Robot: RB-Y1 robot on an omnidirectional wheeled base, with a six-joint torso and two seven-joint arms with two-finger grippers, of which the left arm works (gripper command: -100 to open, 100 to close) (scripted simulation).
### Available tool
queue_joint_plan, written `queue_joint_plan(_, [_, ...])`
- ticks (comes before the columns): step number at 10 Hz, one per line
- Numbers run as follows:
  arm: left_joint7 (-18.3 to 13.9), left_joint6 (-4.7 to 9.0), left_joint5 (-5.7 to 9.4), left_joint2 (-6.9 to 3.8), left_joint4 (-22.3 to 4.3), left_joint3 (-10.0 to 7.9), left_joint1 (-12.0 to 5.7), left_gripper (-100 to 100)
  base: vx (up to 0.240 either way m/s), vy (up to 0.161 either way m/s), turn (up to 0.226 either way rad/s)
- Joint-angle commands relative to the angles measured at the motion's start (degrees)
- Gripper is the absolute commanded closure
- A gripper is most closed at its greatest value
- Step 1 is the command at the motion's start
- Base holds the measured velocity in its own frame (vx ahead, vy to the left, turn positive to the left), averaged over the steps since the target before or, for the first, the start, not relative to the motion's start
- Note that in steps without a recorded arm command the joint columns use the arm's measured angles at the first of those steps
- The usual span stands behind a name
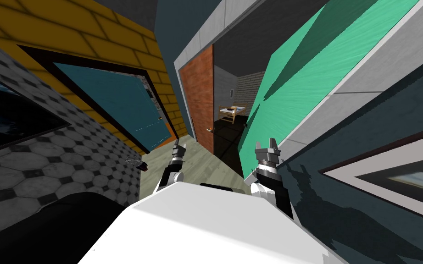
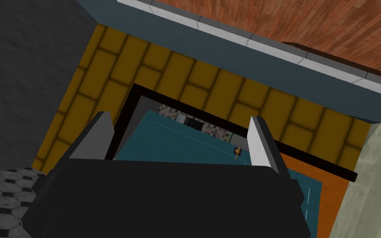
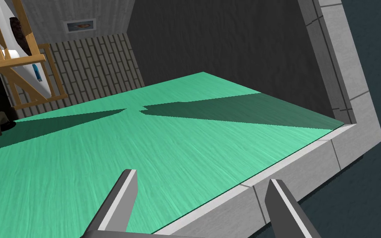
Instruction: Push the door open
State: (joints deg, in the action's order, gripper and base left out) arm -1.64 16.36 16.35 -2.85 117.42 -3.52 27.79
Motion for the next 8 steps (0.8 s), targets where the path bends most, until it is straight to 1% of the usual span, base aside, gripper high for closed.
queue_joint_plan(1, [-0.9, -2.51, 2.39, -0.02, -1.3, -0.41, -0.79, -100, 0.095, 0.026, -0.002])
queue_joint_plan(4, [-2.8, -6.25, 7.07, -0.48, -4.5, -1.19, -2.01, -100, 0.09, 0.038, -0.006])
queue_joint_plan(8, [-5.6, -11.83, 14.01, -1.02, -9.3, -2.36, -3.83, -100, 0.103, 0.039, -0.005])
